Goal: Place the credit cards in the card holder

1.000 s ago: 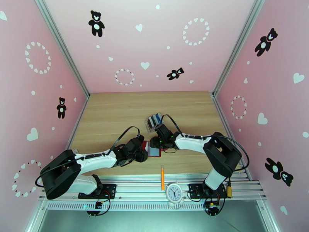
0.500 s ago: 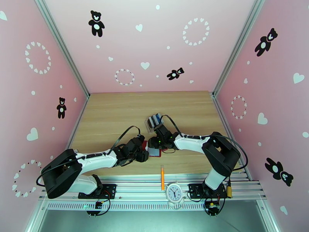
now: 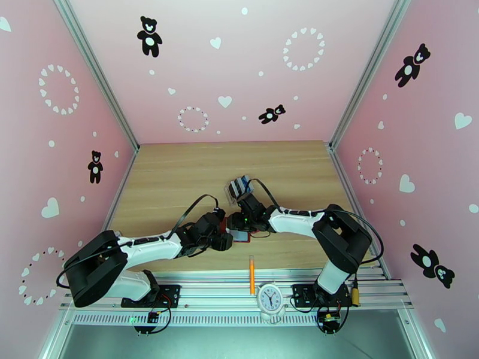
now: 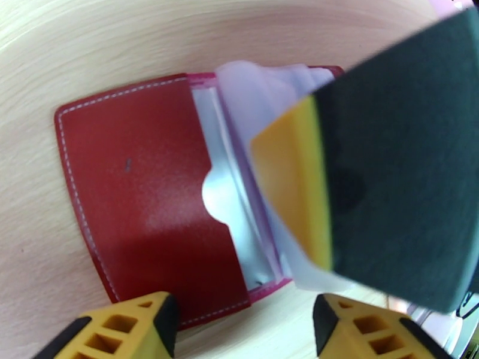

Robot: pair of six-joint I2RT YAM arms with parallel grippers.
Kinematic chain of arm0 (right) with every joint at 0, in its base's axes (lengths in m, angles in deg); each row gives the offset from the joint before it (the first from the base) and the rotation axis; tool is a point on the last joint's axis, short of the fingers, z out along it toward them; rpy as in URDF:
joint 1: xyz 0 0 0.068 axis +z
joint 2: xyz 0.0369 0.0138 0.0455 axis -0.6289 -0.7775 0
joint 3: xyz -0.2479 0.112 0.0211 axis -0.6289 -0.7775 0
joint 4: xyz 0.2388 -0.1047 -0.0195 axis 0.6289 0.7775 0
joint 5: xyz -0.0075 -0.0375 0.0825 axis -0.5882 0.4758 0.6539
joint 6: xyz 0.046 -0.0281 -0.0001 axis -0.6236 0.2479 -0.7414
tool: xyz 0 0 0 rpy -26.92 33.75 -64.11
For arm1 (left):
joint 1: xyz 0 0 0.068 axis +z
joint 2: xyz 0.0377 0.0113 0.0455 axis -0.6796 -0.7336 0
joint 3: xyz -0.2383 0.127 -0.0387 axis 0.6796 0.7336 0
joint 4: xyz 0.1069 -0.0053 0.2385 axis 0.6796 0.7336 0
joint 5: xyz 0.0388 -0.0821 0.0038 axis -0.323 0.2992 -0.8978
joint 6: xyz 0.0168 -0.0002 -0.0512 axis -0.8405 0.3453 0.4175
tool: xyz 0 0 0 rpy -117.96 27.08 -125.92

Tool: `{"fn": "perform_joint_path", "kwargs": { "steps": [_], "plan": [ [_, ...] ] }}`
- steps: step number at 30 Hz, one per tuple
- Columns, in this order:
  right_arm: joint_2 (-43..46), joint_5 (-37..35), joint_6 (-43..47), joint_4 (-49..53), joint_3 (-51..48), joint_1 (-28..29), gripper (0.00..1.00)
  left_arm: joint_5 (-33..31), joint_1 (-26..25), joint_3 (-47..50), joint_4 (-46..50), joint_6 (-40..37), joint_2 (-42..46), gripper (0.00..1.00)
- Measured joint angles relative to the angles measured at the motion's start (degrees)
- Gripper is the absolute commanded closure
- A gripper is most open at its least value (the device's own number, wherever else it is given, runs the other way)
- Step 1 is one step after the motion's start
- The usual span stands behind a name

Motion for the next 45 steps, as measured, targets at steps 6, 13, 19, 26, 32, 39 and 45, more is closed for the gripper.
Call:
{"fn": "perform_joint_path", "kwargs": {
  "steps": [6,13,19,26,32,39,45],
  "plan": [
    [0.0,0.42,-0.42,-0.04,0.26,0.26,0.49,0.57,0.0,0.76,-0.35,0.0,1.33,0.29],
    [0.02,0.85,-1.18,-0.94,0.76,0.81,0.49,1.14,0.0,1.38,-0.9,0.0,2.91,0.28],
    [0.0,1.4,-1.75,-2.03,1.4,1.53,0.49,1.11,0.0,1.38,-1.09,0.0,2.75,0.28],
    [-1.01,2.21,-2.95,-2.97,1.7,1.92,0.49,-0.09,0.02,0.85,-0.24,0.0,0.94,0.29],
    [-1.4,2.29,-3.69,-2.99,1.7,1.92,0.49,-1.7,0.07,-0.96,-0.17,0.04,-1.57,0.36],
    [-1.14,2.29,-3.85,-3.28,1.64,1.53,0.49,-2.84,0.11,-1.18,0.09,0.22,-2.12,0.47],
    [3.39,1.84,-3.3,-2.34,0.33,-0.26,0.47,-3.3,0.11,-1.2,0.28,0.24,-2.16,0.52]
  ]
}}
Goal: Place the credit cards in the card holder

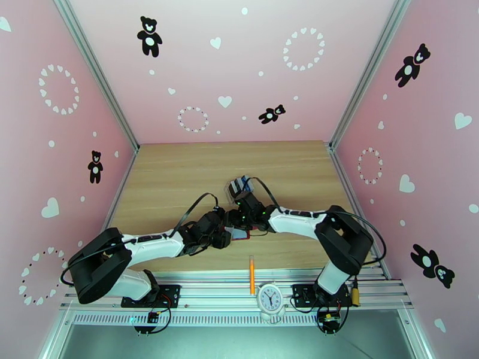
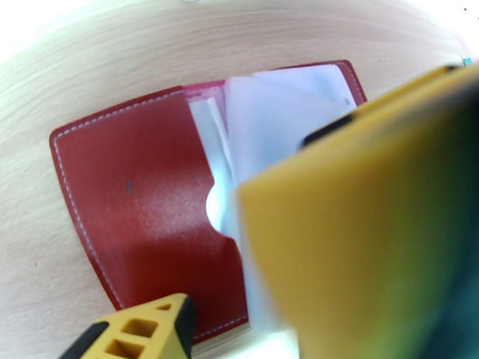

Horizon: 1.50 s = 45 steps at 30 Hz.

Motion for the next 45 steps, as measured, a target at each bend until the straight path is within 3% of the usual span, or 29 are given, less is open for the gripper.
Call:
{"fn": "perform_joint_path", "kwargs": {
  "steps": [10,23,36,45],
  "plan": [
    [6.27,-1.51,1.03,1.29,-1.99,-1.55,0.43,0.02,0.0,0.0,0.63,-0.02,0.0,0.57],
    [-0.9,-0.57,1.16,-0.24,-2.12,-1.57,0.4,0.02,0.0,-0.02,0.87,-0.04,0.0,0.57],
    [-1.81,1.44,0.5,-2.51,-0.85,-1.03,0.42,0.04,0.0,-2.19,4.2,-0.28,0.0,0.55],
    [-2.16,2.03,0.11,-3.28,-0.42,-0.85,0.44,0.04,0.28,-7.3,7.78,-1.53,0.42,0.48]
  ]
}}
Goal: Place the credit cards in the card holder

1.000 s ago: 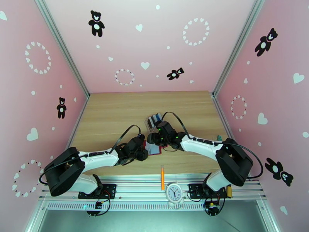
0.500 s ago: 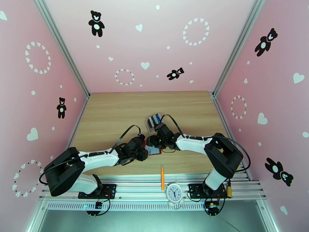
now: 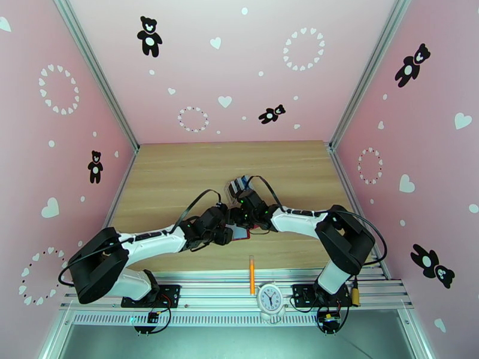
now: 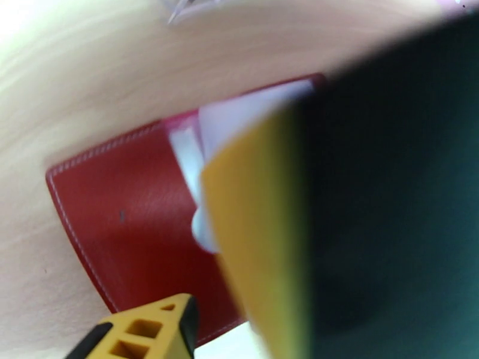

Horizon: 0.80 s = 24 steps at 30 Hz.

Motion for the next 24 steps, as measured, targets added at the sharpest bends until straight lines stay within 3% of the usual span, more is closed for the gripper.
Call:
{"fn": "perform_joint_path", "kwargs": {
  "steps": [8,17,24],
  "plan": [
    [0.0,0.07,-0.92,-0.87,0.83,0.66,0.44,-0.04,0.04,-2.27,4.66,-0.63,2.89,0.47],
    [-1.99,0.96,-2.64,-3.06,3.3,3.19,0.44,-0.46,0.09,-0.76,8.2,-0.44,12.85,0.47],
    [-5.75,2.08,-3.65,-4.37,3.52,3.56,0.44,-0.44,0.11,3.63,7.17,0.07,15.02,0.54]
  ]
}}
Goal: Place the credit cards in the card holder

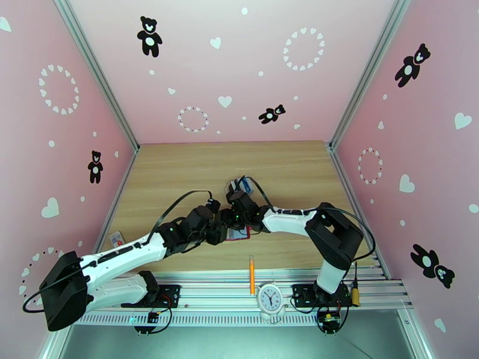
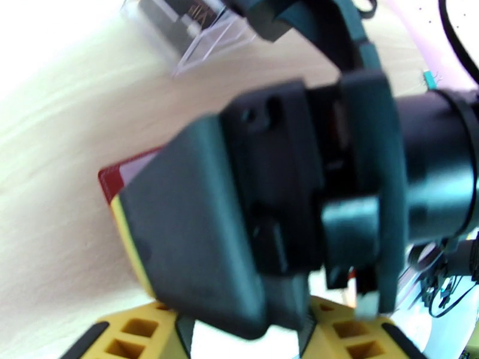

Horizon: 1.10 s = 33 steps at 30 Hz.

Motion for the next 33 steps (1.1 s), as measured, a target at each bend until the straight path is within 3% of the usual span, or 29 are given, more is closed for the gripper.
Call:
{"fn": "perform_joint_path", "kwargs": {
  "steps": [4,15,33],
  "plan": [
    [-0.81,0.17,-0.26,-0.15,-0.02,-0.17,0.44,0.02,0.0,1.27,-1.51,0.07,-1.05,0.59],
    [-1.11,0.55,-0.94,-3.13,-0.85,-2.1,0.44,0.22,0.0,2.01,-8.04,0.42,-10.34,0.62],
    [-1.09,-0.31,-1.31,-3.41,-2.86,-3.65,0.44,-2.21,0.7,-0.52,-8.11,1.25,-18.16,0.65]
  ]
}}
